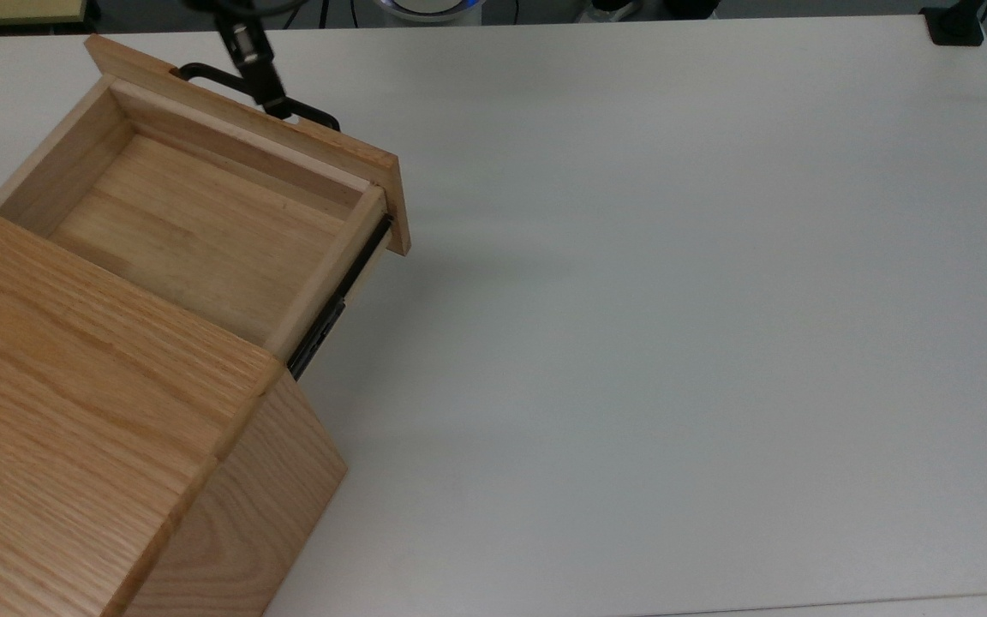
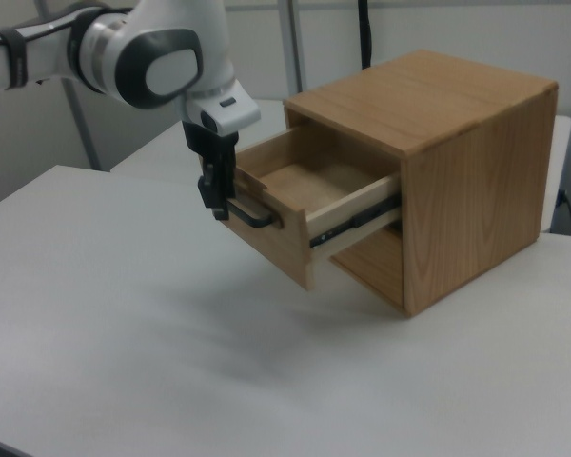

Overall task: Open the drawer by sliding it
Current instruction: 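Pull the handle outward, sliding the upper drawer out of the cabinet, then open the gripper and lift it away from the handle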

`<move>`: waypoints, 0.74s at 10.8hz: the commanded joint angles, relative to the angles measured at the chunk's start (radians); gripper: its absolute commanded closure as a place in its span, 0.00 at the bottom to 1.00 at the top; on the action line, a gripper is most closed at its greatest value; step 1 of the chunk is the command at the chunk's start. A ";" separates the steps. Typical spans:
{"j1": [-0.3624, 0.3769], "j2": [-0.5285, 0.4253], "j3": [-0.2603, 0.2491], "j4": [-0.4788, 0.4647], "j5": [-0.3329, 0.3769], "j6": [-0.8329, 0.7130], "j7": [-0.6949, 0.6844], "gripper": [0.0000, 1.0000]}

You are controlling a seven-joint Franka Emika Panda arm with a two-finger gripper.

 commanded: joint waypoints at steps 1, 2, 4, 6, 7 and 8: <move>0.007 -0.054 0.017 -0.045 -0.003 -0.034 -0.145 0.00; 0.007 -0.054 0.022 -0.050 -0.003 -0.040 -0.193 0.00; 0.008 -0.056 0.040 -0.068 -0.003 -0.062 -0.308 0.00; 0.007 -0.065 0.048 -0.060 -0.005 -0.107 -0.462 0.00; 0.007 -0.073 0.049 -0.051 -0.003 -0.135 -0.568 0.00; 0.007 -0.089 0.049 -0.036 -0.003 -0.155 -0.630 0.00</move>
